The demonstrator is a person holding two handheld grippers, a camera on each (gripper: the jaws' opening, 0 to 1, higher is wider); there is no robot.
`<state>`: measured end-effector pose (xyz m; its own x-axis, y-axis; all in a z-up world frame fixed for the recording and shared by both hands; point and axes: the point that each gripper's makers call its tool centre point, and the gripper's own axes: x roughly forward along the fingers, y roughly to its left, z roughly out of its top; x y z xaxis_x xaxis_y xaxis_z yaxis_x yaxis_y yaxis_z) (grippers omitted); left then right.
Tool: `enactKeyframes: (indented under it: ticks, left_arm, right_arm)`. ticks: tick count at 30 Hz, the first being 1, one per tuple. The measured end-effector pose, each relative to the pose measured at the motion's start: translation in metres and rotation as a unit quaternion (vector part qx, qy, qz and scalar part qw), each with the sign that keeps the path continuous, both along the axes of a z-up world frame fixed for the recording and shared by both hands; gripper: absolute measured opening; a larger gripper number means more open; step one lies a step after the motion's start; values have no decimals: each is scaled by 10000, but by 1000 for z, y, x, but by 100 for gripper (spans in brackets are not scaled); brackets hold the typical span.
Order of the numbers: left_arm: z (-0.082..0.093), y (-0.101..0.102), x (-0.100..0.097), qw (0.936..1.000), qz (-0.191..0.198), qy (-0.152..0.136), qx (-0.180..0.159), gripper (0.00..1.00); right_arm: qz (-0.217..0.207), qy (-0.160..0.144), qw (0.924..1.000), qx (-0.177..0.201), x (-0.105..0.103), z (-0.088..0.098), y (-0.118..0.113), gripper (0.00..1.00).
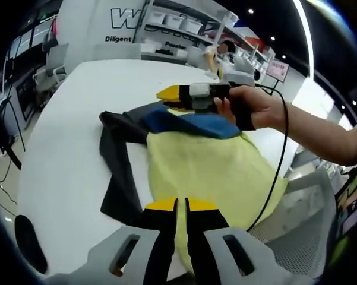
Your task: Fold the garment on the visible template until the final outline fits inside the template.
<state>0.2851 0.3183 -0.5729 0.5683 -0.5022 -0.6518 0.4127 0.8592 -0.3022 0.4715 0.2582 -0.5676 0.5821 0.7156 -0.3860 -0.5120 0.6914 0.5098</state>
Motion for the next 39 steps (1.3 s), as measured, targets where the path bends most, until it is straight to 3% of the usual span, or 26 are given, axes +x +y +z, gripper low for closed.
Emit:
enactKeyframes:
  ticks: [3,8,13,18,29,39]
  left_arm:
    - [2,-6,8,9999,6,-51,-158,0]
    - [5,-12,19,9997,-31,-147,-205,2]
    - [7,-16,23,9995,-83,-203,-217,5]
    - [8,-19,29,9993,-165,-312,-152,6]
    - [8,-18,44,9993,-92,-312,-173,7]
    - [6,-23,68,9983,107,-385,-421,12]
  right_arm:
    - [-9,-291,9989,-373,1,1,-11,57]
    - [69,-518,9965,-651,-4,5,-22,70]
    - [-20,-650,9937,-908,-2,7,-31,90]
    - [-267,-843,9935,-717,3,22,-46,99]
    - [-189,-959,9889,-1122,-7,20,-63,99]
    - [-430,-964,9839,-1441,-5,12,-96,99]
